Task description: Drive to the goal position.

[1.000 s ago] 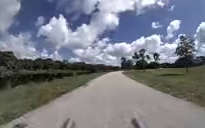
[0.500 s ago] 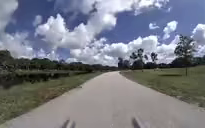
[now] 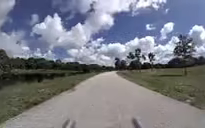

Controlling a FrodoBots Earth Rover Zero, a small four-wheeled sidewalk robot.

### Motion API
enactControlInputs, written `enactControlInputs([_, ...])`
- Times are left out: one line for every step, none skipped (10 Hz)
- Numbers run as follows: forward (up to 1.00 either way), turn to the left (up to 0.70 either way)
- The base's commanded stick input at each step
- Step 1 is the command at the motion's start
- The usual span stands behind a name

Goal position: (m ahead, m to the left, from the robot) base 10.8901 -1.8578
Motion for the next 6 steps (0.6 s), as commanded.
enactControlInputs([0.70, 0.00])
enactControlInputs([0.70, 0.00])
enactControlInputs([0.70, 0.00])
enactControlInputs([0.70, 0.00])
enactControlInputs([0.70, 0.00])
enactControlInputs([0.70, 0.00])
